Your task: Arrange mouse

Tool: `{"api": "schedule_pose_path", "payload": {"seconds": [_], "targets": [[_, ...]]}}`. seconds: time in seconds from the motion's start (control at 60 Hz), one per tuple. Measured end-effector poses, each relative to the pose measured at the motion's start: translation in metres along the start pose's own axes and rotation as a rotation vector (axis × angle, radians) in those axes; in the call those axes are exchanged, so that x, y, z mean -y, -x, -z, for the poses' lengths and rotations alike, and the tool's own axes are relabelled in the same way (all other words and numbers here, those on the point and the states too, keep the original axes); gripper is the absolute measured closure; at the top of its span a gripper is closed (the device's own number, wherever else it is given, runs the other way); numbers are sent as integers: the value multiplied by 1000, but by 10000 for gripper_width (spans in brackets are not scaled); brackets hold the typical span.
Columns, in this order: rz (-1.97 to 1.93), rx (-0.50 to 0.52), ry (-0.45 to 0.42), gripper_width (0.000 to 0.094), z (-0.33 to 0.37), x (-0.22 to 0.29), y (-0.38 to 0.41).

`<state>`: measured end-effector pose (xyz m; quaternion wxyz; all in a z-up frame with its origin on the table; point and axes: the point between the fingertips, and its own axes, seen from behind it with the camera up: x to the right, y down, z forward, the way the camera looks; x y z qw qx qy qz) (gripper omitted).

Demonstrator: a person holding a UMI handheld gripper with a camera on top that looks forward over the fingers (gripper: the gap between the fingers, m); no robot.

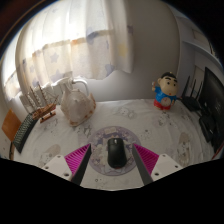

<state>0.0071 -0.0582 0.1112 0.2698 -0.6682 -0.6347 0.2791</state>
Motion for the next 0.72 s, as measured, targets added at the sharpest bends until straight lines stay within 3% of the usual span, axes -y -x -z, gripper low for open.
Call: {"api": "schedule_pose_path", "payload": {"seconds": [0.283,0.717], "targets": [[34,-15,35,81,149,-12,39],[14,-84,22,88,180,-41,76]]}}
